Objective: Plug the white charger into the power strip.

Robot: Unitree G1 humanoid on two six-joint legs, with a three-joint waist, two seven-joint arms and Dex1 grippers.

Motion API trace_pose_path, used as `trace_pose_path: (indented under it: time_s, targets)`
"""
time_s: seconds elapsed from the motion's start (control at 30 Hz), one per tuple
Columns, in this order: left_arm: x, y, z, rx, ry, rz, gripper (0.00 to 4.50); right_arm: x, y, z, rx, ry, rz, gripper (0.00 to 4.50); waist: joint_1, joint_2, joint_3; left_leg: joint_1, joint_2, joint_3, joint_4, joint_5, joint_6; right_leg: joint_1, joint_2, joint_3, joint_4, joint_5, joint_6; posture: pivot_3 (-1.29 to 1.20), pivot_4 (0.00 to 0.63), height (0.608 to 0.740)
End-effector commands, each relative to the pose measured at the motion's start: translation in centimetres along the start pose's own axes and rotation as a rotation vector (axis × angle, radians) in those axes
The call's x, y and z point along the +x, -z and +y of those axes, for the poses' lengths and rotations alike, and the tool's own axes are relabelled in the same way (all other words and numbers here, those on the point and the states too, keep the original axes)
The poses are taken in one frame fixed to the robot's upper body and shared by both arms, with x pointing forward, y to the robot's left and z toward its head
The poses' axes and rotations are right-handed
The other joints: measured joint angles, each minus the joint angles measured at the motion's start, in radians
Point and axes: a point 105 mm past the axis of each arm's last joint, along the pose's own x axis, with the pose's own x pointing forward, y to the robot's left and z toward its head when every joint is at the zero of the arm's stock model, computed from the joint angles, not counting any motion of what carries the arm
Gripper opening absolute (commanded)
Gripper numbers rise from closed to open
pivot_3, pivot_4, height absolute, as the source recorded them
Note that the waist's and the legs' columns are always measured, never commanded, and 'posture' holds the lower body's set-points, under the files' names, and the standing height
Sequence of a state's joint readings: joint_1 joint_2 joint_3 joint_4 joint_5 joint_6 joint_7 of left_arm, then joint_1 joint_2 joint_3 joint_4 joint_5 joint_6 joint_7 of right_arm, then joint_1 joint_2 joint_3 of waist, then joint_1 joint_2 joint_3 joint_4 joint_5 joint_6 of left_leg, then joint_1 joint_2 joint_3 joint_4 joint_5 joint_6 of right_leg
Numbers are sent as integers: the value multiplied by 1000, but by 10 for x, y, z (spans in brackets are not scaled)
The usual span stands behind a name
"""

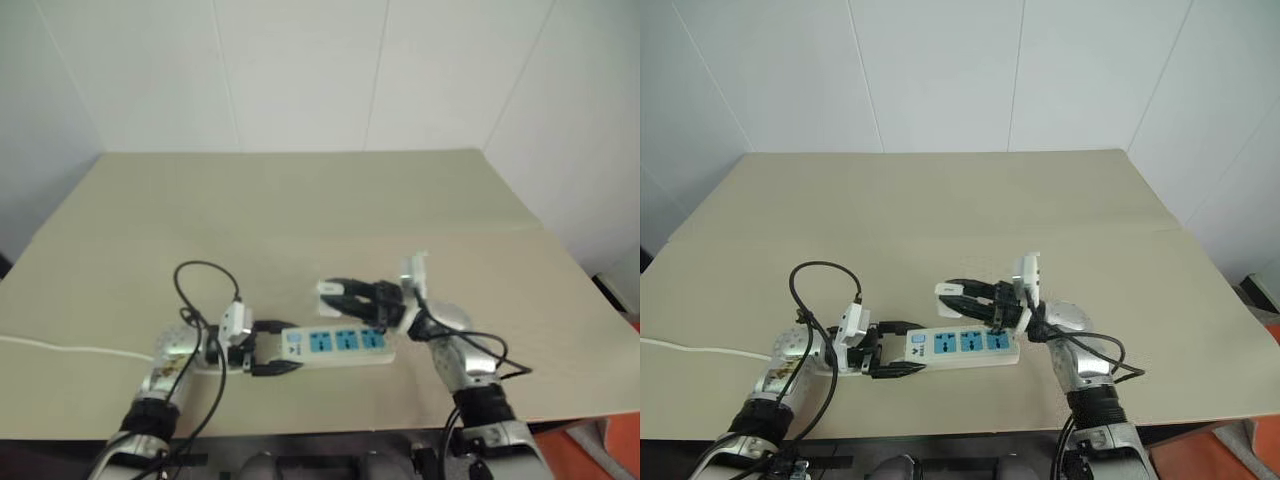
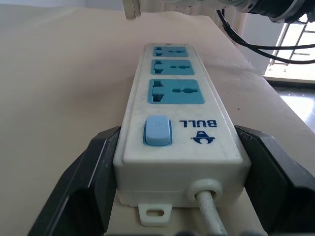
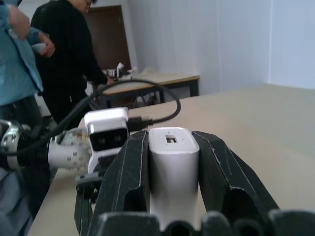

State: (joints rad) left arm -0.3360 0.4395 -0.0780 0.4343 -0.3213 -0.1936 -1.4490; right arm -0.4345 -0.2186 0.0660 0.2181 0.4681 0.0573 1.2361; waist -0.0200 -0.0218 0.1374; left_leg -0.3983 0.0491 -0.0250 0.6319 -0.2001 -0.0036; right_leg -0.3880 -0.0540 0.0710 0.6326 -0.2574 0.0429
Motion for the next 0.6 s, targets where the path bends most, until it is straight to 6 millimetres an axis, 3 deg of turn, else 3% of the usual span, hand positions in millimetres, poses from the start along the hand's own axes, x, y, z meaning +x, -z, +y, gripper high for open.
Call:
trace_pose_path:
  time_s: [0.03, 0.6]
  targets:
    - [-9, -3, 3, 14, -30, 12, 3253, 8, -3, 2, -59, -73, 3, 1150, 0, 0, 0, 0, 0, 0, 0, 0, 0, 0, 0, 0, 0, 0, 0, 0, 150, 740]
    - [-12, -3, -1, 9, -37, 12, 3253, 14, 15, 4, -37, -134, 37, 1150, -1, 1, 0, 0, 0, 0, -1, 0, 0, 0, 0, 0, 0, 0, 0, 0, 150, 740]
